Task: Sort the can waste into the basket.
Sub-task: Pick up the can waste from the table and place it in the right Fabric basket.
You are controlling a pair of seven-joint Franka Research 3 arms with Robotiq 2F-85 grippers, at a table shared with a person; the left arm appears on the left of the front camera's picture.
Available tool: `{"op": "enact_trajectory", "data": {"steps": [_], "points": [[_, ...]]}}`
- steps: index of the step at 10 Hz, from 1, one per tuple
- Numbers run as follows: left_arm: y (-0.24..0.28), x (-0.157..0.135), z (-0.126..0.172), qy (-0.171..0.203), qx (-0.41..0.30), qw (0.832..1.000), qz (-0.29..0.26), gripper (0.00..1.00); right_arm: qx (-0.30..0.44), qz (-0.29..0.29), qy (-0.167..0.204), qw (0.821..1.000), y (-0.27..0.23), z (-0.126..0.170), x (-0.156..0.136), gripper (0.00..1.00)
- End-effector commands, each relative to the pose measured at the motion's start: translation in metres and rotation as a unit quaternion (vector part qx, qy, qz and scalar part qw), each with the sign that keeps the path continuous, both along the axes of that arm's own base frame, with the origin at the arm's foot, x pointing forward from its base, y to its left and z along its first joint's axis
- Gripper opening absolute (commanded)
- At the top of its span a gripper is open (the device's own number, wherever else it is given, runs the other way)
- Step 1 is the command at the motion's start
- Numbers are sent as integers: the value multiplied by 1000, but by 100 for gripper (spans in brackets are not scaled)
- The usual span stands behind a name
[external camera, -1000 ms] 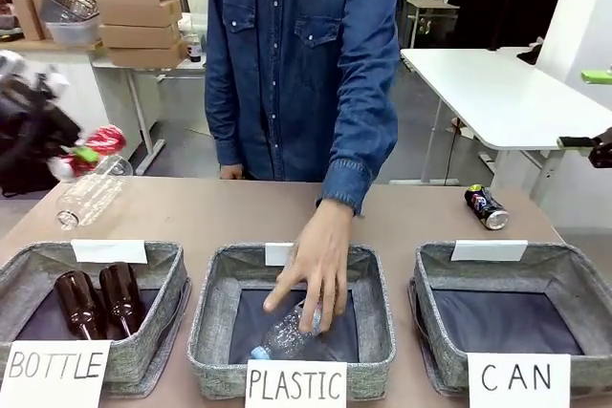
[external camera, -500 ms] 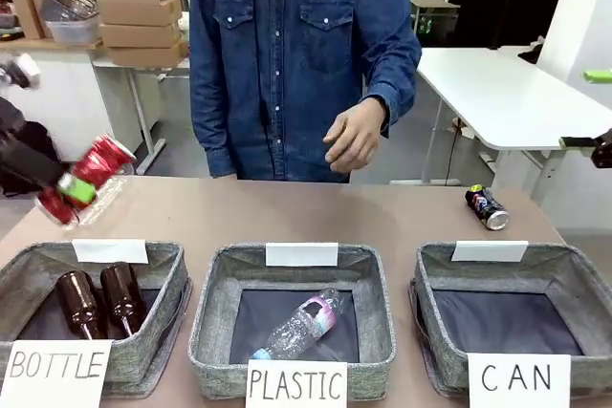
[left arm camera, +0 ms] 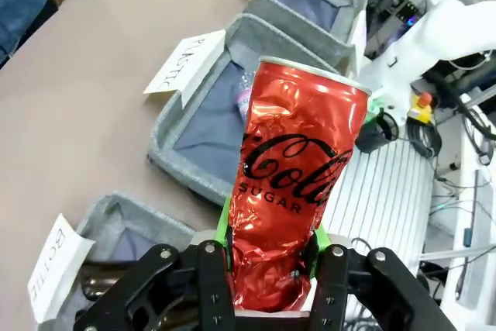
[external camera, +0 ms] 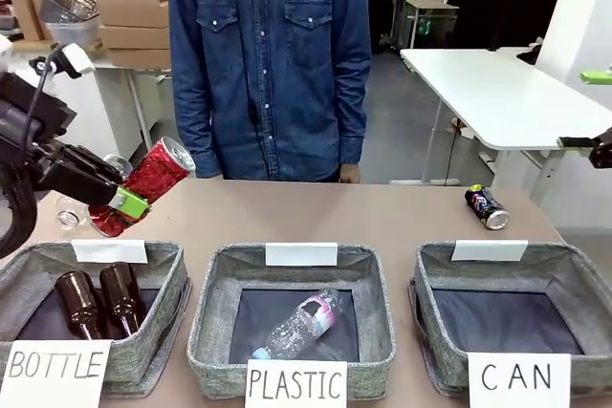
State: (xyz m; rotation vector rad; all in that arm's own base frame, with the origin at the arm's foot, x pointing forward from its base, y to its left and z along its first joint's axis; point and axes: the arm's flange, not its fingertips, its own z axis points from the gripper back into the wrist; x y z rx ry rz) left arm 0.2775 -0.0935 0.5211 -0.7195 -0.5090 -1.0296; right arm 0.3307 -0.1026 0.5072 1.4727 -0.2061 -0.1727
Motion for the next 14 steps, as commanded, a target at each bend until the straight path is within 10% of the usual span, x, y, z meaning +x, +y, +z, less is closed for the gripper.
{"op": "enact_trajectory", "data": {"steps": [1, 2, 3, 8, 10, 14], "points": [[11, 1, -2, 8, 4, 1000, 14, 0, 6, 2, -14, 1000, 0, 2, 1, 100], [11, 1, -2, 8, 4, 1000, 14, 0, 6, 2, -14, 1000, 0, 2, 1, 100], [5, 2, -1, 2, 1, 1000, 3, 39, 0, 0, 0, 1000, 0, 0, 0, 100], [-286, -22, 79, -162, 29, 977, -137, 39, -64, -82, 33, 994, -128, 41, -65, 100], [-390, -14, 59, -170, 48, 968, -181, 39, -2, -170, -27, 985, -184, 42, -110, 100], [-527, -11, -31, -179, 116, 949, -231, 39, -51, -115, 19, 992, -140, 42, -84, 100]]}}
